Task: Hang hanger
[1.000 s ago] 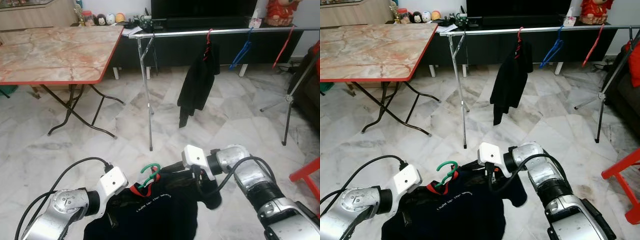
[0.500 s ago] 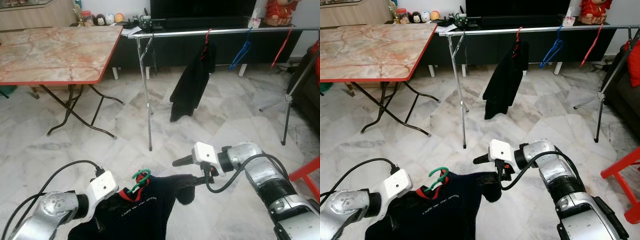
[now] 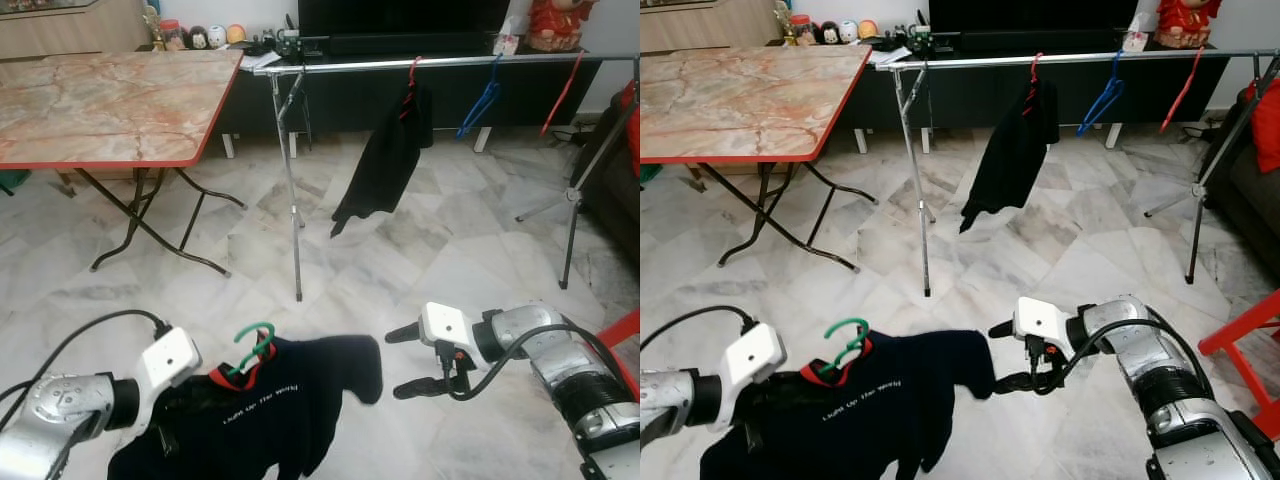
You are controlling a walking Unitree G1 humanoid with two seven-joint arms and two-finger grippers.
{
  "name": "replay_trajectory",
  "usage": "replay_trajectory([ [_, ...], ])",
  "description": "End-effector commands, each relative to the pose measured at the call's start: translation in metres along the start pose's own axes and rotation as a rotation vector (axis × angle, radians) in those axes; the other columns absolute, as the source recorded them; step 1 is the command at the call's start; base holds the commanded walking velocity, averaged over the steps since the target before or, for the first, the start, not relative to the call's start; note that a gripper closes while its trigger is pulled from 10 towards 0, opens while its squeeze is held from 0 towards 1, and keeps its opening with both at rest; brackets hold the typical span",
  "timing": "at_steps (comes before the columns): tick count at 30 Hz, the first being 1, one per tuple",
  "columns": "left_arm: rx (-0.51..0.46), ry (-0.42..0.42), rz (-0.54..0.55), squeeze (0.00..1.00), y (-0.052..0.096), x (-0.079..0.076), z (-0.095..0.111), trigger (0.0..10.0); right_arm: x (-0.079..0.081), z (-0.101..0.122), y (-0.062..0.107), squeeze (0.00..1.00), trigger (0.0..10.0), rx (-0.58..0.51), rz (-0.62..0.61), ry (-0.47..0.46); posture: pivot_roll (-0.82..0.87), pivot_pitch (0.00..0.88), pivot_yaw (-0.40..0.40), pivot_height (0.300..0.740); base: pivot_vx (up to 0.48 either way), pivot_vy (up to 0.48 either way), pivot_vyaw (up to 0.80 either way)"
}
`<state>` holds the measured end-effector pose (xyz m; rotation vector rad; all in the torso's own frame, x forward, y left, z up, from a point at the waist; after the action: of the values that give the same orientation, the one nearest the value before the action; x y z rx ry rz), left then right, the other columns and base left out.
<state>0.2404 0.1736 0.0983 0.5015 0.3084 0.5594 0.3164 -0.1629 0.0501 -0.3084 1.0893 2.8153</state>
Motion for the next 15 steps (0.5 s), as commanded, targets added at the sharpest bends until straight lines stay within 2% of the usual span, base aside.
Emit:
replay_trajectory([
  [1, -0.036, -0.029, -0.038, 0.0, 0.004, -0.006, 0.014, 0.0, 0.002, -0.003, -0.003, 0.0, 10.0, 0.013, -0.011, 0.001, 0.01, 0.038, 0.024, 0.74, 0.0, 0.0, 0.0],
  [4, 0.008, -0.039, -0.076, 0.0, 0.004, -0.013, 0.007, 0.0, -0.003, -0.004, -0.005, 0.0, 10.0, 0.027, -0.053, 0.013, 0.01, 0.038, 0.027, 0.74, 0.0, 0.0, 0.0],
  [8, 0.007, -0.038, -0.076, 0.0, 0.003, -0.013, 0.006, 0.0, -0.004, -0.005, -0.004, 0.0, 10.0, 0.041, -0.057, 0.022, 0.01, 0.035, 0.029, 0.74, 0.0, 0.0, 0.0],
  [15, 0.046, -0.039, -0.134, 0.0, 0.005, -0.022, 0.003, 0.0, -0.015, -0.005, -0.002, 0.0, 10.0, 0.056, -0.134, 0.054, 0.01, 0.032, 0.028, 0.74, 0.0, 0.0, 0.0],
])
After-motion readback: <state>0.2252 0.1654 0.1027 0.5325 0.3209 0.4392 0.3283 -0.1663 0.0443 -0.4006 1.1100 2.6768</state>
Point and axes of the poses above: a point about 5 cm out from each wrist's last joint towards the gripper, its own y axis pointing back from the gripper into the wrist, its own z axis along the axis of the wrist's last joint, x = y × z, the point moved 5 cm from there along -y, pointing out of the wrist towards the gripper, and after that the axes turned 11 degrees about y, right-handed, at the moved point
